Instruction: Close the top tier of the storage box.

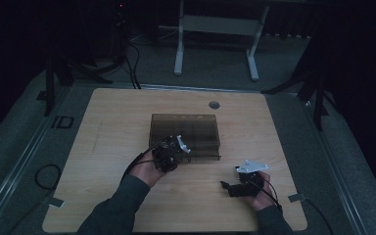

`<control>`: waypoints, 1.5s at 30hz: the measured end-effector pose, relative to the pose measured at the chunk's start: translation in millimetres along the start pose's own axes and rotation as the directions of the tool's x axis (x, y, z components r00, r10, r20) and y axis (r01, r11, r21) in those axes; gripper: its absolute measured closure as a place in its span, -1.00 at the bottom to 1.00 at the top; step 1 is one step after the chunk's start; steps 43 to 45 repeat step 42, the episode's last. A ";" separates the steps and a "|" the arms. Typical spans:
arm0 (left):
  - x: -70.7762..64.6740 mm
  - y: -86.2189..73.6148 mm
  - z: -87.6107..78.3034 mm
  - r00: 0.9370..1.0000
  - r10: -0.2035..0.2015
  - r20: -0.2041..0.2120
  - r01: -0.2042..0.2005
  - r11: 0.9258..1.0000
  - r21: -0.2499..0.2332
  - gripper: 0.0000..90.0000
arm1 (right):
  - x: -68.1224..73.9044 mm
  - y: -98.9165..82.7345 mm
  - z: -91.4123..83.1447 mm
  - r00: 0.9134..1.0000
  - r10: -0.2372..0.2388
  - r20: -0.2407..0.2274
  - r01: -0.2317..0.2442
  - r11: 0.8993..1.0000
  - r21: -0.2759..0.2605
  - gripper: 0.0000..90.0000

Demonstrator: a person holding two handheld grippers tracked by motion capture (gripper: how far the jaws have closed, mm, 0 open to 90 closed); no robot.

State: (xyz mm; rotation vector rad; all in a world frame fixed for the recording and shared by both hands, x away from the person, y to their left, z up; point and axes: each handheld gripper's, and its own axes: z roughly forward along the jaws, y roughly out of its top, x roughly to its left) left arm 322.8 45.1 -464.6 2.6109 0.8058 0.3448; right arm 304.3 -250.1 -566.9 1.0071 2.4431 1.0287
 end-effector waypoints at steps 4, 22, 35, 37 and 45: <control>1.9 1.4 1.5 1.000 -0.012 -0.003 0.012 1.000 -0.007 1.00 | 0.0 0.0 0.0 1.000 0.000 0.000 0.000 1.000 0.000 -0.67; 21.3 6.7 11.0 0.990 -0.123 -0.071 0.118 0.991 -0.067 1.00 | 0.1 0.0 0.0 1.000 0.001 0.000 -0.001 1.000 -0.001 -0.67; 23.0 3.2 10.7 0.986 -0.148 -0.079 0.141 0.986 -0.093 1.00 | 0.3 0.0 0.0 1.000 0.003 0.000 -0.003 1.000 0.000 -0.67; 23.1 0.4 8.4 0.986 -0.151 -0.073 0.143 0.985 -0.097 1.00 | 0.2 0.0 0.0 1.000 0.002 -0.001 -0.002 1.000 0.000 -0.67; 23.3 -10.5 -3.8 0.984 -0.168 -0.060 0.159 0.979 -0.131 1.00 | 0.1 0.0 0.1 1.000 0.002 0.000 -0.002 1.000 -0.001 -0.67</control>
